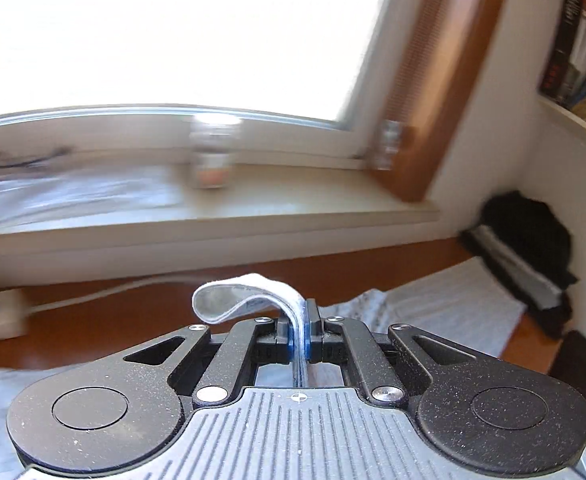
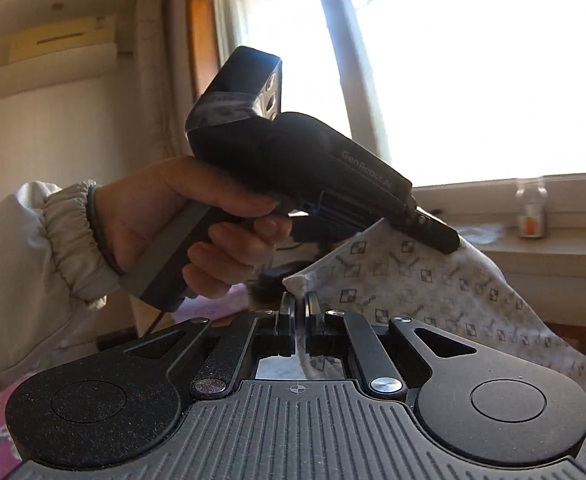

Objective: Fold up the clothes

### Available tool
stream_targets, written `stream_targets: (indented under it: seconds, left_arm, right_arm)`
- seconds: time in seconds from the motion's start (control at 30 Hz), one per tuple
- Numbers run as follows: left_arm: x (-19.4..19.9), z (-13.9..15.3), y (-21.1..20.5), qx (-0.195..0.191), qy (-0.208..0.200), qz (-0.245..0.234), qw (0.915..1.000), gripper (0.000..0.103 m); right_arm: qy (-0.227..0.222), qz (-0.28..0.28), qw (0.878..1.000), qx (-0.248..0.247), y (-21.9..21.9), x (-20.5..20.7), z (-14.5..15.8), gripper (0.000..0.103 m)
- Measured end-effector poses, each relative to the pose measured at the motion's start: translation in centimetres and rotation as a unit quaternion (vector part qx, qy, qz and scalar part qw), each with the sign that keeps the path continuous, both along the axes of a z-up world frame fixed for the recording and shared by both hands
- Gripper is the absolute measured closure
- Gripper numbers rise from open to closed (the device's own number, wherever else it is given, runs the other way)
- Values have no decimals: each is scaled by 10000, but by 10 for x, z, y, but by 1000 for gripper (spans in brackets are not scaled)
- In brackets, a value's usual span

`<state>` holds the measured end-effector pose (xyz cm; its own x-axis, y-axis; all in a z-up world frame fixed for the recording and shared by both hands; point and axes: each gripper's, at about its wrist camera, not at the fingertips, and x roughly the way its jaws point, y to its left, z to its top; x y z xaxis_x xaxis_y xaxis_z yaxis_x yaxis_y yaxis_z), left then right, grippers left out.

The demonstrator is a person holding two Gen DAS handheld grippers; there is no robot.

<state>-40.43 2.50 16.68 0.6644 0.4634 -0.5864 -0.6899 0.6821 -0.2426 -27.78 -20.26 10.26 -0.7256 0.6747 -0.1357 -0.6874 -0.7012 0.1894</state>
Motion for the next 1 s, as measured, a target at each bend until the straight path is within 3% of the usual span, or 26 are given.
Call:
stream_targets:
  seconds: [0.2, 0.47, 0.57, 0.67, 0.73, 0.77, 0.8, 0.9, 0.97, 1.0]
  left_arm:
    - [-92, -18, 23, -87, 115, 534, 9985, 99]
    - [-169, -42, 47, -170, 117, 971, 9951, 99]
    - [-183, -73, 58, -329, 244, 1223, 9916, 85]
    - [-197, -102, 73, -593, 118, 1492, 9870, 83]
    - [-203, -111, 79, -616, -28, 1625, 9848, 68]
    - [-206, -113, 80, -582, -136, 1693, 9837, 50]
    - [-208, -113, 81, -531, -266, 1759, 9826, 43]
    - [-214, -114, 86, -539, -587, 1874, 9790, 44]
    - [-212, -115, 87, -535, -538, 1875, 9793, 53]
    - [-211, -116, 87, -515, -479, 1855, 9801, 66]
  right_arm:
    - [-370, 546, 9976, -227, 30, -103, -6, 98]
    - [-857, 773, 9927, -346, 48, -185, -23, 98]
    - [-1112, 789, 9895, -485, 54, -205, -37, 97]
    - [-1309, 806, 9845, -850, 61, -213, -60, 93]
    - [-1433, 890, 9806, -1002, 61, -220, -70, 92]
    - [-1492, 926, 9790, -1040, 61, -222, -73, 91]
    - [-1525, 941, 9783, -1041, 60, -223, -75, 91]
    - [-1549, 959, 9782, -1001, 56, -224, -72, 90]
    - [-1526, 971, 9783, -1014, 54, -223, -76, 90]
    - [-1524, 981, 9782, -1011, 51, -224, -76, 90]
